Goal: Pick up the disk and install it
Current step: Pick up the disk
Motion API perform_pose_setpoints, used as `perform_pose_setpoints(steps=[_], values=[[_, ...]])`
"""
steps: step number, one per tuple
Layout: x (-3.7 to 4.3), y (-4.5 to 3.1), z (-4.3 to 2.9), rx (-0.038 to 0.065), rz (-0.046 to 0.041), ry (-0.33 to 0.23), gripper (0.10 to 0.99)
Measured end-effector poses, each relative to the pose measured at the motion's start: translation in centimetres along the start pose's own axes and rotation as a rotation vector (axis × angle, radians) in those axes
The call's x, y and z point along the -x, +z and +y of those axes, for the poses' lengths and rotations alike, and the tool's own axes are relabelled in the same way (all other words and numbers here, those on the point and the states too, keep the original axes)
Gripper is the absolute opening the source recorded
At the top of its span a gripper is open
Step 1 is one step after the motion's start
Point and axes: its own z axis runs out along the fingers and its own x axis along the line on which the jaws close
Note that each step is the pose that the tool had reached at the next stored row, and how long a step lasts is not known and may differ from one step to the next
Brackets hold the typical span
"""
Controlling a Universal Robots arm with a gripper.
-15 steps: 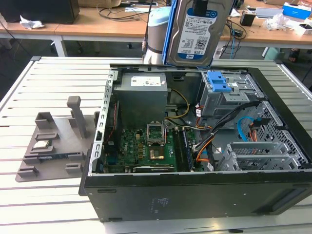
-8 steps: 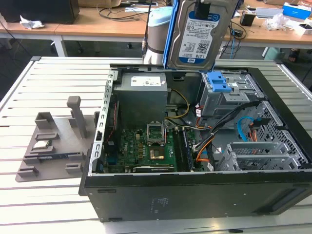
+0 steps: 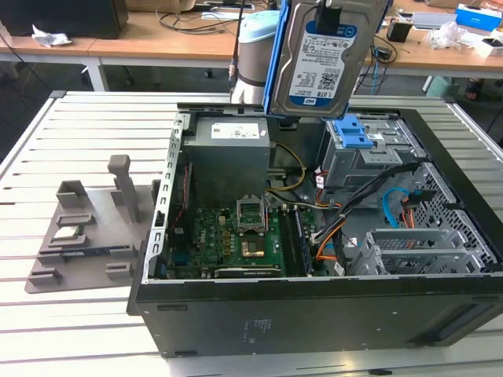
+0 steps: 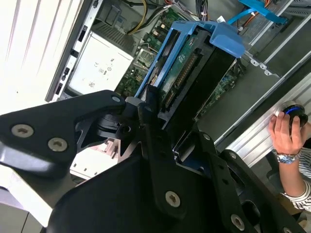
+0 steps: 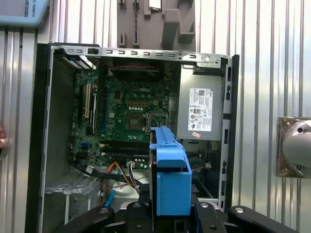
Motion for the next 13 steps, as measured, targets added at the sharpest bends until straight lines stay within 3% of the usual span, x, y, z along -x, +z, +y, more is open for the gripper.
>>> perform_pose_setpoints(steps=[13], values=[[-1.78,0.06,0.06,0.000,0.0013,0.000,0.365]])
